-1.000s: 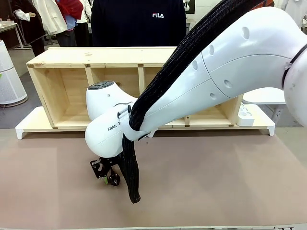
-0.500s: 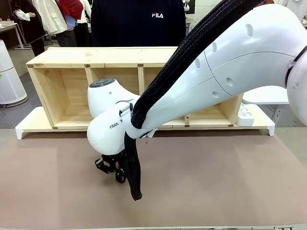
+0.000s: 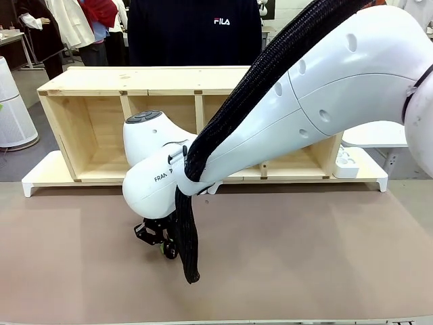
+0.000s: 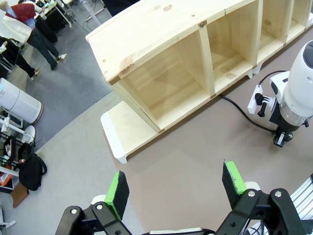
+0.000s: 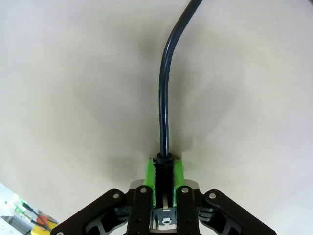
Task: Perform cable management.
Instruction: When the cord part of the Power Cable appears at the lower middle area of the table and stops, grasp the cord part of the Power Cable, then pull the grasped Power Cable to the location of the Power Strip.
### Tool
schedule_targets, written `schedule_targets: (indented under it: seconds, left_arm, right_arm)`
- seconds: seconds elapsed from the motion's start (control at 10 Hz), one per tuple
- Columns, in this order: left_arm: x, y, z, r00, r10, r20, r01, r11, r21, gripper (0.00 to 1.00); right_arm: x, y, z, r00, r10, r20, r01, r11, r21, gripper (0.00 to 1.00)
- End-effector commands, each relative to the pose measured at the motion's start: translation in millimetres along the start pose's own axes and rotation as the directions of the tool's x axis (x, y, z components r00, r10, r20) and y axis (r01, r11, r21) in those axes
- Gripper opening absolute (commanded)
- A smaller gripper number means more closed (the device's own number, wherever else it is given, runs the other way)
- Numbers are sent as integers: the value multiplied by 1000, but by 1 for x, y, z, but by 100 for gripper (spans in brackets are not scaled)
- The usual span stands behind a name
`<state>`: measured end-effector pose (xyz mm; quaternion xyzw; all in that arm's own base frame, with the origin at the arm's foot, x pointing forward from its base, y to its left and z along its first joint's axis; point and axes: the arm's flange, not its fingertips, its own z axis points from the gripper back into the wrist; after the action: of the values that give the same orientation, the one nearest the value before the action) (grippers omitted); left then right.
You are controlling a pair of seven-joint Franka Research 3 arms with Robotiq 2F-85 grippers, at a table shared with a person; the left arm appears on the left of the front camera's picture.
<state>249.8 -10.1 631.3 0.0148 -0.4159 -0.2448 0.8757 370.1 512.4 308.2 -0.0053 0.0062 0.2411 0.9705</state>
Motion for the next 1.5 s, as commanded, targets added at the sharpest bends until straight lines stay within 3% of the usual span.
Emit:
schedule_targets:
  seconds: [0.0, 1.3, 1.4]
  left_arm:
    - [2, 1, -2, 1000, 18, 10, -18, 1000, 3, 100]
    - [2, 1, -2, 1000, 18, 10, -18, 1000, 3, 100]
    - [2, 1, -2, 1000, 18, 10, -18, 1000, 3, 100]
  right_arm:
    - [5, 7, -2, 1000, 10, 16, -10, 1000, 11, 0]
    - [0, 0, 0, 1000, 0, 0, 0, 1000, 0, 0]
    - [2, 0, 1, 1000, 0, 2, 0, 1000, 3, 16]
